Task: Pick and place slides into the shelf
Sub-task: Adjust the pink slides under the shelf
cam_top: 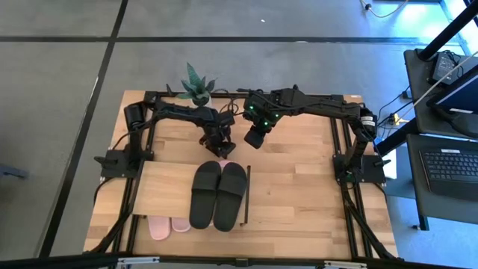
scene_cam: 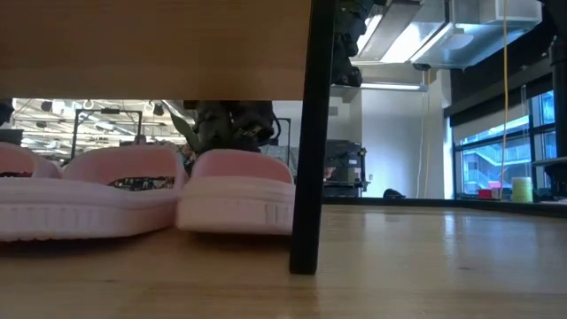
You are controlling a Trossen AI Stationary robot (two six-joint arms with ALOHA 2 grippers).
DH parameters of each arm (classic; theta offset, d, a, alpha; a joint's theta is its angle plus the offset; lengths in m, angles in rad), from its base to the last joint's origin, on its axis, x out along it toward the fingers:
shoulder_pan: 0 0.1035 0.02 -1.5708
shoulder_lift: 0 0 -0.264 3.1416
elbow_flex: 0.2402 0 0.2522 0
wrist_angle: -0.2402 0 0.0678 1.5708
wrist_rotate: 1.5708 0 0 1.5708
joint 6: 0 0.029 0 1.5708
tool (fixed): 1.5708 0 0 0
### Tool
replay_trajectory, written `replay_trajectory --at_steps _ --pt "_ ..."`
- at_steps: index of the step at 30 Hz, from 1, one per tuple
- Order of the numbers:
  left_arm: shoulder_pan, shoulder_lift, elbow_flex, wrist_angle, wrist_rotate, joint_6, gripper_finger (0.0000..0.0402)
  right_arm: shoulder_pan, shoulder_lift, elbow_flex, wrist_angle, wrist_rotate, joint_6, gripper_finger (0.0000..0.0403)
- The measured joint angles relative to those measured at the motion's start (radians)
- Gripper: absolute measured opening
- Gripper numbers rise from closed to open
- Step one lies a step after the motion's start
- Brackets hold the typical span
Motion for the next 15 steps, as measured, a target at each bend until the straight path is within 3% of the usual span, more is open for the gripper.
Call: replay_trajectory --at_steps 6,15 --pt "-0.043 0.003 -0.003 0.0 0.038 0.003 0.0185 0.0 0.0 0.0 0.0 0.0 -0.021 0.0019" --pt "-0.023 -0.046 -0.001 -0.006 0.065 0.072 0.0185 0.0 0.0 0.0 -0.006 0.0 -0.017 0.0019"
